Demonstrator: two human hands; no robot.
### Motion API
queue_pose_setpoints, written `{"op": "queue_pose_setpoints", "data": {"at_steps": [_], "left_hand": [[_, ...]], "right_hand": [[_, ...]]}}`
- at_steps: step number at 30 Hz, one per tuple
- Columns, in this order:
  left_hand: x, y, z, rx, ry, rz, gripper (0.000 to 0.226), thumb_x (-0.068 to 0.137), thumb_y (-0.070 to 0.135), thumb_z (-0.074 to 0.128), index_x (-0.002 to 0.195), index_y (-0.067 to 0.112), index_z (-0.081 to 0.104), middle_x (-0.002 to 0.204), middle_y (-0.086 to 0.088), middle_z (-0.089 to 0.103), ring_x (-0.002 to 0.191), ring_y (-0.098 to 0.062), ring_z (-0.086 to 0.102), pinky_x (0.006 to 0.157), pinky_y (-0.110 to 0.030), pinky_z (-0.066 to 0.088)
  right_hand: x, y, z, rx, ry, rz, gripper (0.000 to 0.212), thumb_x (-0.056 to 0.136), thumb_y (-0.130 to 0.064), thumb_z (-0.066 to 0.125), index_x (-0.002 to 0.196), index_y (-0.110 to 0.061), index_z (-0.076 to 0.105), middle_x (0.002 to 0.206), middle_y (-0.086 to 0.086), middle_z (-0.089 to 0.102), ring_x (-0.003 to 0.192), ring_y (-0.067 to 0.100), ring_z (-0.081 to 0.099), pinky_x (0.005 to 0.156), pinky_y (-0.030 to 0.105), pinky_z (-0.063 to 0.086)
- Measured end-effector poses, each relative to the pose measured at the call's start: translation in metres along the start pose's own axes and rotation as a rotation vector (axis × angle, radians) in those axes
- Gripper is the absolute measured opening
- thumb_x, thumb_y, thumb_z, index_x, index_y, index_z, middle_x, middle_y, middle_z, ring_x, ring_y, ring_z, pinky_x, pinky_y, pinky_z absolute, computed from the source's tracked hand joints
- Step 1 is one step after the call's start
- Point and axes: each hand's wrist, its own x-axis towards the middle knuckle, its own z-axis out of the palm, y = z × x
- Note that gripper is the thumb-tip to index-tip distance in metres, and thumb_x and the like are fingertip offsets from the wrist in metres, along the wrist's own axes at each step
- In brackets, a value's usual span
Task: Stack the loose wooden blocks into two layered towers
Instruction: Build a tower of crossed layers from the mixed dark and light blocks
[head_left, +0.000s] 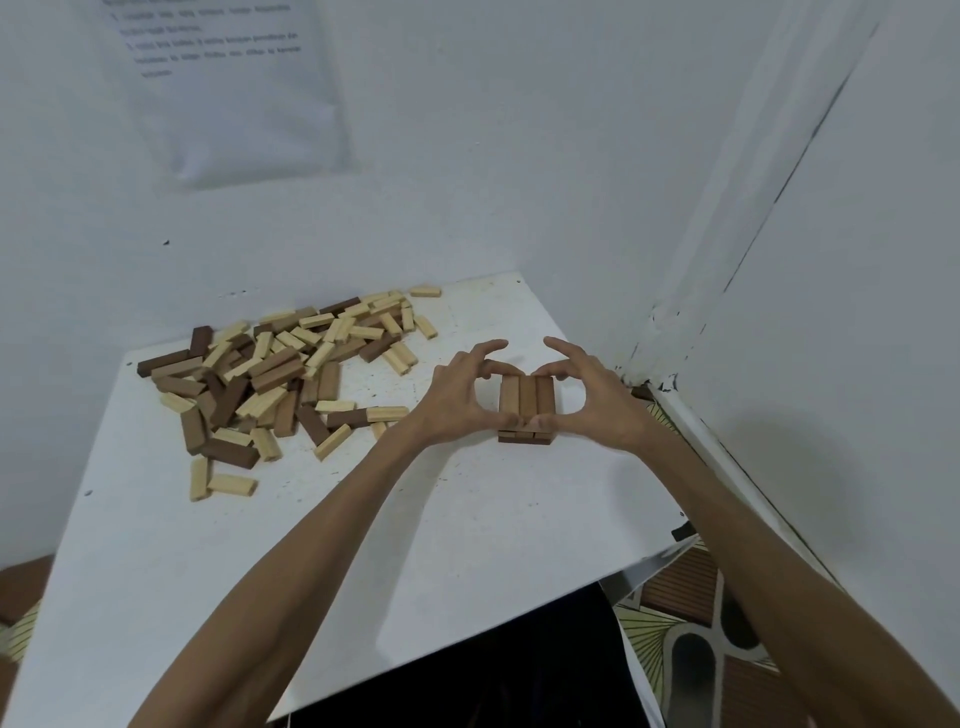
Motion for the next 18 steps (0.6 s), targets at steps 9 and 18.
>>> {"op": "queue_pose_setpoints", "data": {"at_steps": [9,18], "left_hand": [[-0.0045,-0.0019,-0.0015,-0.014,0.001,-0.011,0.101,0.062,0.059,0.077,0.149,0.036,0.032,0.127,0.029,0.063,0.125,-0.007,0.045,0.106,-0.039,0.023],[-0.0046,-0.0056,-0.0003,-0.037,-0.008,-0.023,0.097,0.066,0.055,0.081,0.147,0.039,0.032,0.126,0.033,0.062,0.124,-0.010,0.048,0.112,-0.049,0.028]], "right_hand": [[0.0004,0.0016,0.0031,0.005,0.004,-0.023,0.106,0.073,-0.042,0.092,0.157,-0.038,0.027,0.129,-0.028,0.062,0.127,0.003,0.049,0.098,0.010,0.030],[0.0017,0.0030,0.0032,-0.006,-0.003,-0.027,0.107,0.072,-0.045,0.091,0.157,-0.037,0.026,0.129,-0.029,0.061,0.127,0.005,0.049,0.100,0.014,0.031]]}}
